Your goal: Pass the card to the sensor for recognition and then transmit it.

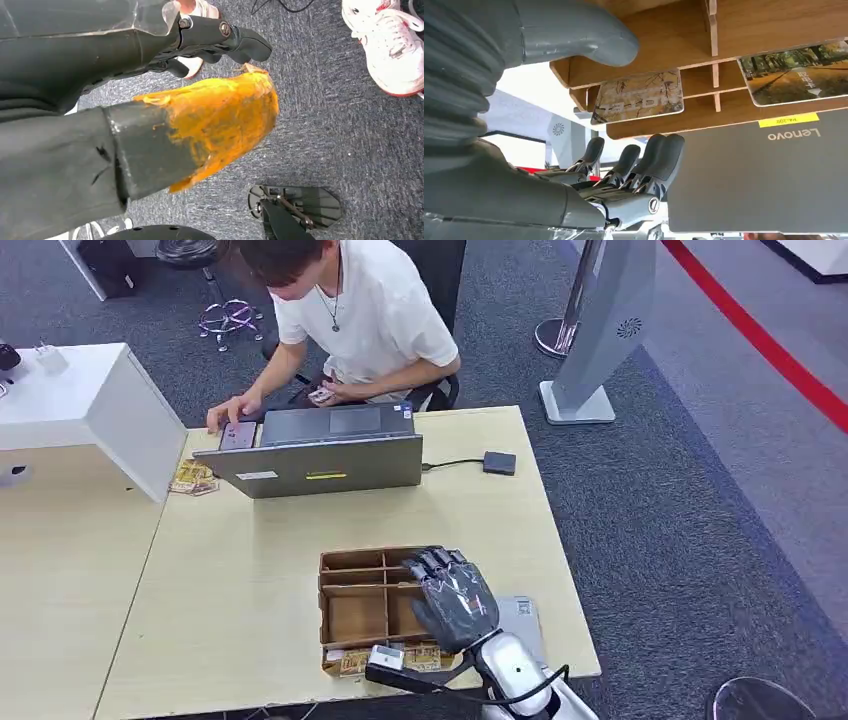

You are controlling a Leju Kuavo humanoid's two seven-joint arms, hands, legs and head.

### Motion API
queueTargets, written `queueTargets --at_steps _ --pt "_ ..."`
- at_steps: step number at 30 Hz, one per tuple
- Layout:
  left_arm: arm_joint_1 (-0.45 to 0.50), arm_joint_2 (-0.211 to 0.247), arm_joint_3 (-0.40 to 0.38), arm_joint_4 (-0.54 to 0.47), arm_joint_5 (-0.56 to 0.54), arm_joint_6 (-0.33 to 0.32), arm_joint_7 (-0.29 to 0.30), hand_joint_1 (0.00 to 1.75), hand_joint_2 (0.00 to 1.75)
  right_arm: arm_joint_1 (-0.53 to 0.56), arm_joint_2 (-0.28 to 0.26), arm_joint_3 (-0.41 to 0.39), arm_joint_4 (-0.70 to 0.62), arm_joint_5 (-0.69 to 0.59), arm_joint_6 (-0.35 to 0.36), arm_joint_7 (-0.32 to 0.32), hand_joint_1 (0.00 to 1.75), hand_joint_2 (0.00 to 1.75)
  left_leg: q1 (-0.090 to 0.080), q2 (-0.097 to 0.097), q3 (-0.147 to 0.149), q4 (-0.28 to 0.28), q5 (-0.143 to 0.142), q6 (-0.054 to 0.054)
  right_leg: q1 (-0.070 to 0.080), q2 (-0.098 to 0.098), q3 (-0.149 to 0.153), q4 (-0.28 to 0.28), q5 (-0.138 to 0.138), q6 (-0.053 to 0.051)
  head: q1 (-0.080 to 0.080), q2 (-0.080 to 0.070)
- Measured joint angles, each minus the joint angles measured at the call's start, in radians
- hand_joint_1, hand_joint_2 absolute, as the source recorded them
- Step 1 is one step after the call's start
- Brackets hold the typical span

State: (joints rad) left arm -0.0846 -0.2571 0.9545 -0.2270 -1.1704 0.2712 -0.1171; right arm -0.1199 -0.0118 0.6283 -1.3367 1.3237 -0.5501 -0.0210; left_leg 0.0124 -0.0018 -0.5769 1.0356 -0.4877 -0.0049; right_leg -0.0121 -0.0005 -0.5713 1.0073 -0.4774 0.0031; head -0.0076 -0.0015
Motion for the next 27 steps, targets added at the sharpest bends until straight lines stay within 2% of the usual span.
queueTargets --at_steps 5,11,14,18,25,27 --pt "0.000 0.000 0.000 0.000 -0.002 0.000 0.000 0.00 0.00 -0.002 0.000 0.000 0.004 0.000 0.000 0.000 0.70 1.75 0.000 0.000 0.000 0.000 0.000 0.000 0.000 0.000 0.000 0.000 0.000 0.000 0.000 0.000" --pt "0.000 0.000 0.000 0.000 -0.003 0.000 0.000 0.00 0.00 -0.004 0.001 -0.001 0.010 -0.001 0.002 0.001 0.84 1.75 0.000 0.000 0.000 0.000 0.000 0.000 0.000 0.000 0.000 0.000 0.000 0.000 0.000 0.000" --pt "0.000 0.000 0.000 0.000 -0.003 0.000 0.000 0.00 0.00 -0.005 0.003 -0.002 0.012 -0.002 0.003 0.003 0.80 1.75 0.000 0.000 0.000 0.000 0.000 0.000 0.000 0.000 0.000 0.000 0.000 0.000 0.000 0.000" --pt "-0.001 0.000 0.000 0.000 -0.003 0.000 0.000 0.00 0.00 -0.008 0.003 -0.003 0.014 -0.002 0.003 0.003 0.86 1.75 0.000 0.000 0.000 0.000 0.000 0.000 0.000 0.000 0.000 0.000 0.000 0.000 0.000 0.000" --pt "-0.001 0.000 0.000 0.000 -0.003 0.000 0.000 0.00 0.00 -0.010 0.005 -0.005 0.016 -0.002 0.004 0.003 0.84 1.75 0.000 0.000 0.000 0.000 0.000 0.000 0.000 0.000 0.000 0.000 0.000 0.000 0.000 0.000" --pt "0.000 0.000 0.000 0.000 -0.003 0.000 0.000 0.00 0.00 -0.011 0.005 -0.006 0.016 -0.002 0.005 0.003 0.89 1.75 0.000 0.000 0.000 0.000 0.000 0.000 0.000 0.000 0.000 0.000 0.000 0.000 0.000 0.000"
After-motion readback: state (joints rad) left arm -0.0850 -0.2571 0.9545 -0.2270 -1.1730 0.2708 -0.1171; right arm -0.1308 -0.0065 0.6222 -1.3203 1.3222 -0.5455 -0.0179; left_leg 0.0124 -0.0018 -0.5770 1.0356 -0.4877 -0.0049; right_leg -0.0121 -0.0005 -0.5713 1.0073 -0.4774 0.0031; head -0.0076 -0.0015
